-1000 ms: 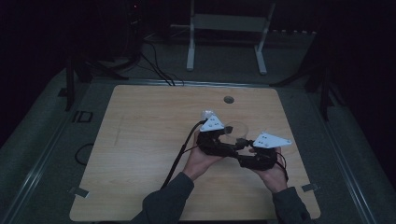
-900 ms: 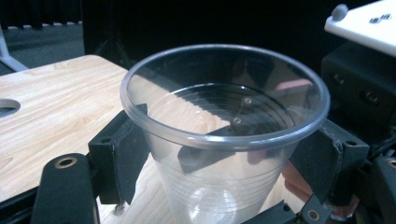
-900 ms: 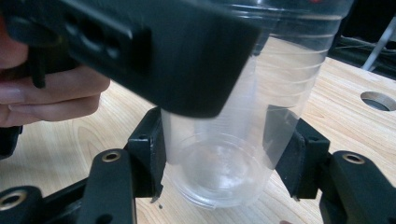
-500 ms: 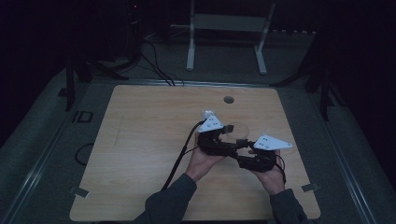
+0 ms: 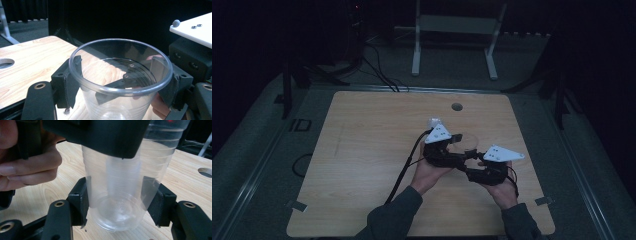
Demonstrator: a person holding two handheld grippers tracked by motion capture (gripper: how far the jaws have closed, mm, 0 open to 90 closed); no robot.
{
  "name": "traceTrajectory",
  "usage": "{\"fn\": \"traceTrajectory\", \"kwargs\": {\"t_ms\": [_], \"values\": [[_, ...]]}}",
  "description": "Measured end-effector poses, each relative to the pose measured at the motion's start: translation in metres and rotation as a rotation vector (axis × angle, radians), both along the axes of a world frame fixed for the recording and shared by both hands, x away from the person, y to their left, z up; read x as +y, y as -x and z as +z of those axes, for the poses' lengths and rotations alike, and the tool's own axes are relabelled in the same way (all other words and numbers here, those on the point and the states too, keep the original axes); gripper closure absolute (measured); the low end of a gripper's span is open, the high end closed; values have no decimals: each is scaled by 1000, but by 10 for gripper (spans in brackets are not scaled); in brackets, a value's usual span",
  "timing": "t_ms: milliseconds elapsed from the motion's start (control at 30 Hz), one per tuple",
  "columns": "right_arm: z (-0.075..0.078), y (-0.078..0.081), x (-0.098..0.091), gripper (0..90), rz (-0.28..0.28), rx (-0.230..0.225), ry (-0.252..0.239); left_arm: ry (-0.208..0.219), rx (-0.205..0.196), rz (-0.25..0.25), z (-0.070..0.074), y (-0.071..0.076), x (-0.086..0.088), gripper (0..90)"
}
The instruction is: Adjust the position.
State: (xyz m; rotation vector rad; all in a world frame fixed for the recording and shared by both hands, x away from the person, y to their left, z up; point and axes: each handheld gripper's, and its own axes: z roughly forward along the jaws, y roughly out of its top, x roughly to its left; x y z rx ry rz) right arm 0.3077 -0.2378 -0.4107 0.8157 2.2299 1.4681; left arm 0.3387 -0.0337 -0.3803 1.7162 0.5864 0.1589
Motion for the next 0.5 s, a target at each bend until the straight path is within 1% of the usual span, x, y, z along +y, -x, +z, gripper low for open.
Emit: {"fn": "traceTrajectory", "kwargs": {"t_ms": [200, 333, 400, 500], "values": [[-1, 0, -1, 412, 5, 4, 6, -12, -15, -1, 0, 1, -1, 271], [0, 0, -1, 375, -2, 1, 16, -16, -28, -7, 0, 3, -2, 276], [0, 1, -1, 359, -5, 0, 22, -25, -40, 0, 0, 3, -2, 280], [0, 2, -2, 336, -11, -6, 36, -26, -43, 3, -1, 3, -2, 280]]}}
